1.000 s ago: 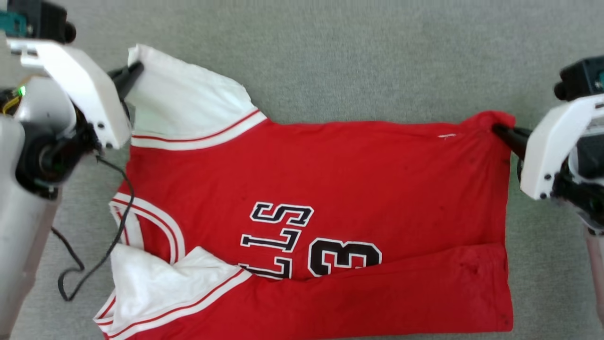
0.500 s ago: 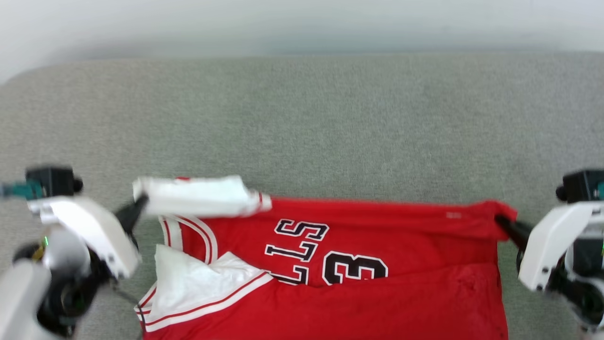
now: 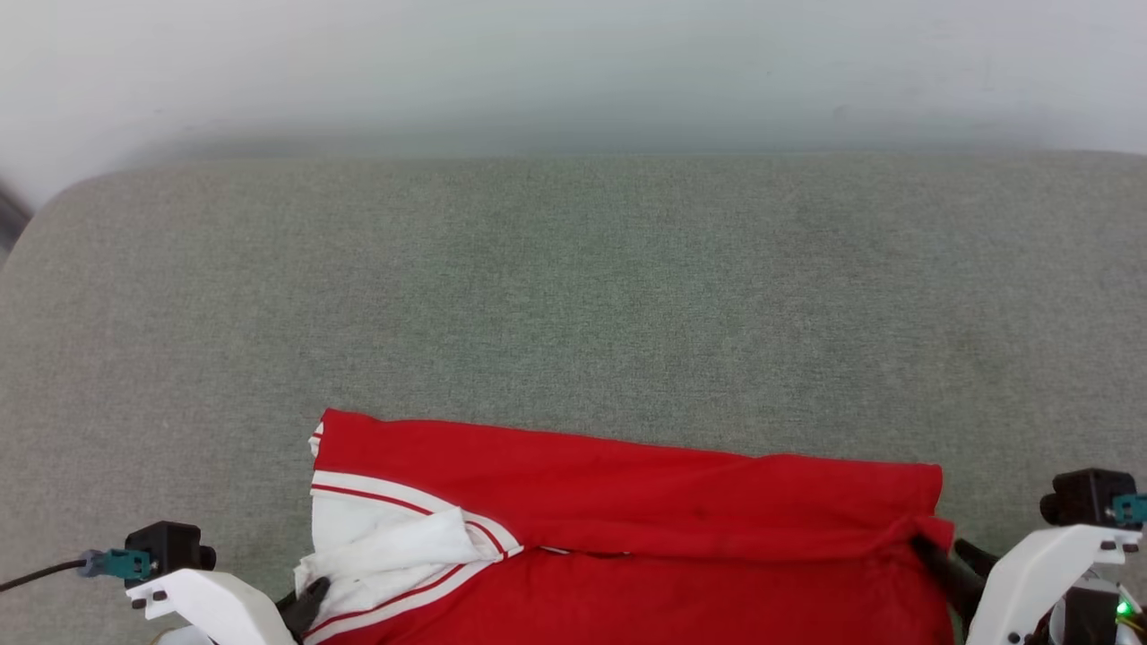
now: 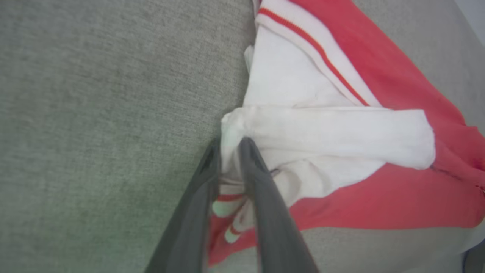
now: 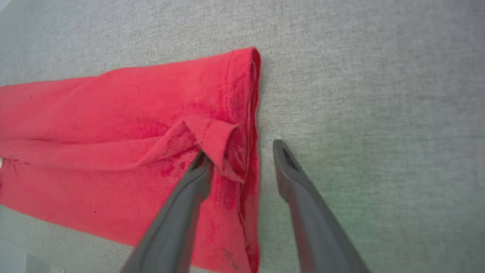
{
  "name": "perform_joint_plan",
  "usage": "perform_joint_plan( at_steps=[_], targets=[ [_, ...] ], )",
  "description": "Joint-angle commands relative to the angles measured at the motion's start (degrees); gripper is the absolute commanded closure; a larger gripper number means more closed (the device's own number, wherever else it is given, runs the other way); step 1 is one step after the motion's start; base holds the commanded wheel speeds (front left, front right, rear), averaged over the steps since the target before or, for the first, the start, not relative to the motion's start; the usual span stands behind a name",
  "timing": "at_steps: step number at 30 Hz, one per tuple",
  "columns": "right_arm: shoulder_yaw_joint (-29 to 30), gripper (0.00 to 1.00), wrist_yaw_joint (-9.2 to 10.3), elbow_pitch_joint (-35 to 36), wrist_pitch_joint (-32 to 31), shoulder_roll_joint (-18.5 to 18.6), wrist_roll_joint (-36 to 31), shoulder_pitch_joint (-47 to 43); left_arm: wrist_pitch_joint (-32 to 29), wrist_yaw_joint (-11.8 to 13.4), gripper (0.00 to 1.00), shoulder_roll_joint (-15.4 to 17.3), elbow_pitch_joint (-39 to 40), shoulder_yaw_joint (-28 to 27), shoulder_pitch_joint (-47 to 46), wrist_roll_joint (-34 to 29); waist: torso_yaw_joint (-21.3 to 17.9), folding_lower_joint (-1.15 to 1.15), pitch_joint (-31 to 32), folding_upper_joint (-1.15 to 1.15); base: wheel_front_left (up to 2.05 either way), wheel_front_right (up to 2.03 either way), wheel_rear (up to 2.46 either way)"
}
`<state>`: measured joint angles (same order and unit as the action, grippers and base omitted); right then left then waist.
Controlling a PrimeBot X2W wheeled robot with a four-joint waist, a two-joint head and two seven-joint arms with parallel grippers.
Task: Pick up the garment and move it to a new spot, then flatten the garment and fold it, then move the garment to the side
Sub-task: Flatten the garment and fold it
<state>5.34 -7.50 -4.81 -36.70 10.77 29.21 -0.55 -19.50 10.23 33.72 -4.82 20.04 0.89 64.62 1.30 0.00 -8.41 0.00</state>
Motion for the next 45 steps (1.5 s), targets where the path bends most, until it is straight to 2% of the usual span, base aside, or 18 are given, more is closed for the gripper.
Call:
perform_joint_plan(
  at_steps=[1,6,12,16,19,24,28,33,41,42,44,45],
  targets=[
    [-0.2,0.0,0.02,-0.2,0.6,-0.2,0.0,-1.0,0.5,-0.2,0.0,-0.4,-0.4,0.2,0.3,-0.4,-0.2,0.0,0.4,0.0,0.0,0.0,0.0],
    [0.2,0.0,0.02,2.9,3.7,0.5,0.0,-2.4,5.7,-1.1,0.0,-1.4,-0.5,0.1,-0.2,-3.1,-0.7,0.0,2.2,0.0,0.0,0.0,0.0],
    [2.7,0.0,0.02,8.7,2.1,1.7,0.0,-3.2,13.3,0.7,0.0,-2.1,3.1,0.0,-2.4,-9.3,-1.0,0.0,4.1,0.0,0.0,0.0,0.0],
    [5.1,0.0,0.02,10.6,-2.9,2.4,0.7,-2.0,18.1,2.1,0.0,-3.4,6.0,-0.1,-4.0,-12.8,-1.1,0.0,4.9,0.0,0.0,0.0,0.0],
    [6.8,0.0,0.02,11.1,-8.4,2.7,0.9,-1.3,21.9,2.8,0.0,-5.3,7.9,-0.4,-4.9,-14.5,-0.6,0.0,5.0,0.0,0.0,0.0,0.0],
    [9.1,0.0,0.02,11.9,-18.2,2.1,0.1,-0.5,27.8,4.1,0.0,-6.1,10.4,0.6,-7.8,-20.7,1.5,0.0,3.6,0.0,0.0,0.0,0.0],
    [9.3,0.0,0.02,11.3,-22.3,0.7,-0.5,-0.6,31.4,5.5,0.0,-6.6,11.5,1.5,-10.2,-25.8,3.5,0.0,1.6,0.0,0.0,0.0,0.0],
    [8.6,0.0,0.02,8.5,-23.2,-0.7,-0.7,0.8,33.6,6.5,0.0,-8.0,13.0,2.2,-11.7,-30.2,5.4,0.0,-1.1,0.0,0.0,0.0,0.0],
    [6.3,0.0,0.02,-0.3,-21.5,-2.5,1.3,1.5,34.4,5.7,0.0,-9.5,13.8,2.8,-11.5,-32.0,6.8,0.0,-2.6,0.0,0.0,0.0,0.0],
    [5.8,0.33,0.02,-1.2,-21.4,-2.7,1.5,1.5,34.4,5.5,0.0,-9.4,13.6,2.9,-11.6,-32.4,6.9,0.0,-2.6,0.0,0.0,0.0,0.0],
    [5.0,0.89,0.02,-2.3,-20.8,-2.9,2.3,1.7,34.4,5.3,0.0,-10.0,13.4,3.1,-12.1,-32.5,6.9,0.0,-2.5,0.0,0.0,0.0,0.0],
    [4.4,1.0,0.02,-2.5,-20.5,-2.8,2.4,1.8,34.4,5.2,0.0,-9.9,13.0,3.3,-12.0,-32.7,6.9,0.0,-2.2,0.0,0.0,0.0,0.0]
  ],
)
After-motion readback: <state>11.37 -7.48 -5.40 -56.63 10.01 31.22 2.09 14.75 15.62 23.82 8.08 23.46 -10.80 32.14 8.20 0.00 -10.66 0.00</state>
